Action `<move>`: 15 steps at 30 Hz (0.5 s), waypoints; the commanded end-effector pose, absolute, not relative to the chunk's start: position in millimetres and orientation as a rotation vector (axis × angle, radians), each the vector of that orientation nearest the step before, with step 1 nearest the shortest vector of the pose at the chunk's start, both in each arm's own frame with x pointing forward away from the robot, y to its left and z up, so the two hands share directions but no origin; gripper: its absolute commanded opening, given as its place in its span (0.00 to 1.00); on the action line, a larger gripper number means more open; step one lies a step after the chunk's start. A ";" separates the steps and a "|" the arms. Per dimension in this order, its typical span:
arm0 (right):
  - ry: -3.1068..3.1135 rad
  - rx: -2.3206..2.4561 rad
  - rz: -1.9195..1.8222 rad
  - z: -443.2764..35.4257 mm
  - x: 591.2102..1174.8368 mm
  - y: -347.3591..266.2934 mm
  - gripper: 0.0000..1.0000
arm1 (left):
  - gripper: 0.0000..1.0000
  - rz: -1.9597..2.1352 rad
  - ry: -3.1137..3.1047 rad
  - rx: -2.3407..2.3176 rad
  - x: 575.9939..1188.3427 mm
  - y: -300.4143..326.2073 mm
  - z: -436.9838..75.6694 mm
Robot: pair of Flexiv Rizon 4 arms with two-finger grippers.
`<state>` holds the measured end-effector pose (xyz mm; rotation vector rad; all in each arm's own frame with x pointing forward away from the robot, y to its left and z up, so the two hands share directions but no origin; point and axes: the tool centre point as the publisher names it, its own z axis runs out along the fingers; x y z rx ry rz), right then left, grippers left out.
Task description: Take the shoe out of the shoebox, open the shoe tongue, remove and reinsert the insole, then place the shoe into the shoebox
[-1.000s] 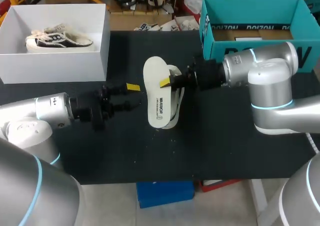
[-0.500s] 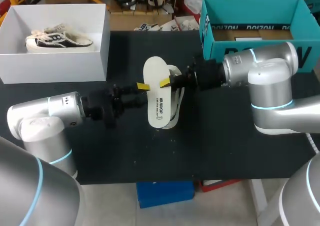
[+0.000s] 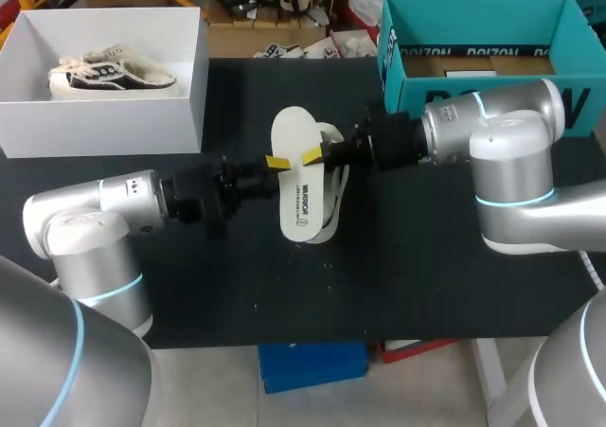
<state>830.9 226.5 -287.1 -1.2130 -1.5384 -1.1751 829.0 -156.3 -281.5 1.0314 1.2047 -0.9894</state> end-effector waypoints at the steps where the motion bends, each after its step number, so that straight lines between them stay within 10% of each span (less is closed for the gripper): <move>1: -1.539 -1.213 -1.173 -287.6 831.6 226.9 0.00 | 0.40 -0.988 1.208 1.037 832.4 -161.3 -282.7; 15: -1.539 -1.213 -1.173 -287.6 831.6 226.9 0.00 | 0.24 -0.996 1.220 1.036 838.9 -165.9 -286.2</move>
